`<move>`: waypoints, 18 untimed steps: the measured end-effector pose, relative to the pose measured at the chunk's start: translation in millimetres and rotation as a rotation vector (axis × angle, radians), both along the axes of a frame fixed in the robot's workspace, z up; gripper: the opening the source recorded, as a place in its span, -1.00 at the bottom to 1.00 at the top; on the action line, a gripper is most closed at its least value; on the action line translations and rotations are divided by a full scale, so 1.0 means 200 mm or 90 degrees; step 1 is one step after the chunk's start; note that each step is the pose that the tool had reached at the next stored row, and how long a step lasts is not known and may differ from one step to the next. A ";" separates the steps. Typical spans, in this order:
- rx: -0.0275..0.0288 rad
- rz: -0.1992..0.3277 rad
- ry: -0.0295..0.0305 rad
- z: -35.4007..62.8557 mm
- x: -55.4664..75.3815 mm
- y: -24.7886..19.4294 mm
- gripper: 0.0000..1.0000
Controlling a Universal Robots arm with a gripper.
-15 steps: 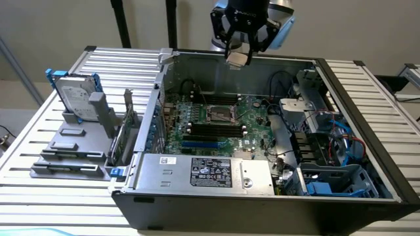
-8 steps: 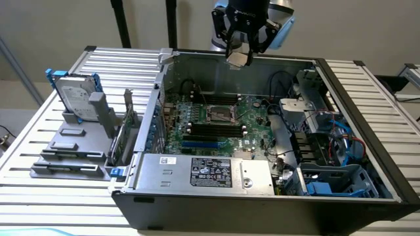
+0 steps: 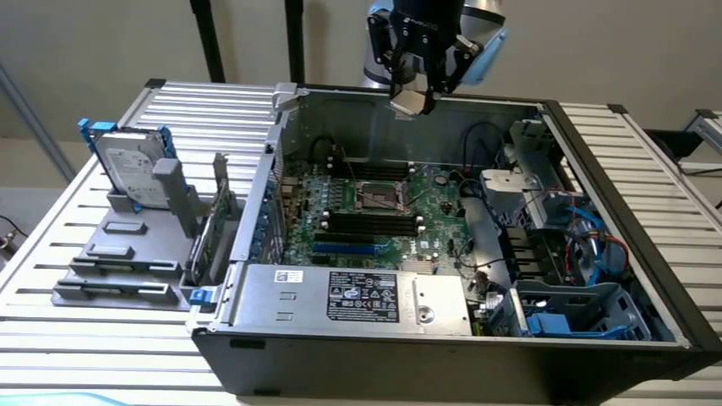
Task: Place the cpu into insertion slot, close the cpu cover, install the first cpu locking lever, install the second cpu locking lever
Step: 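Place the cpu into insertion slot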
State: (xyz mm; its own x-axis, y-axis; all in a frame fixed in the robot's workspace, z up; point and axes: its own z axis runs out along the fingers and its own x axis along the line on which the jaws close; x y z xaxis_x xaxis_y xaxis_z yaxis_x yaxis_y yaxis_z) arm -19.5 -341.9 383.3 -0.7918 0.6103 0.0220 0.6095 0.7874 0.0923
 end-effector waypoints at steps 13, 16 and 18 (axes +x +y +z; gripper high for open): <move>-0.0002 -0.130 0.0050 -0.008 0.00 0.000 0.09; -0.0005 -0.153 0.0086 -0.011 0.00 0.000 0.09; -0.0007 -0.169 0.0109 -0.013 0.00 0.000 0.09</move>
State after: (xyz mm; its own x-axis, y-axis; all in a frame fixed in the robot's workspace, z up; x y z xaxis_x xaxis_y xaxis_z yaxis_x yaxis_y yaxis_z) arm -19.5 -341.9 380.7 -0.6040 0.7963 0.0332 0.7958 0.6003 0.0795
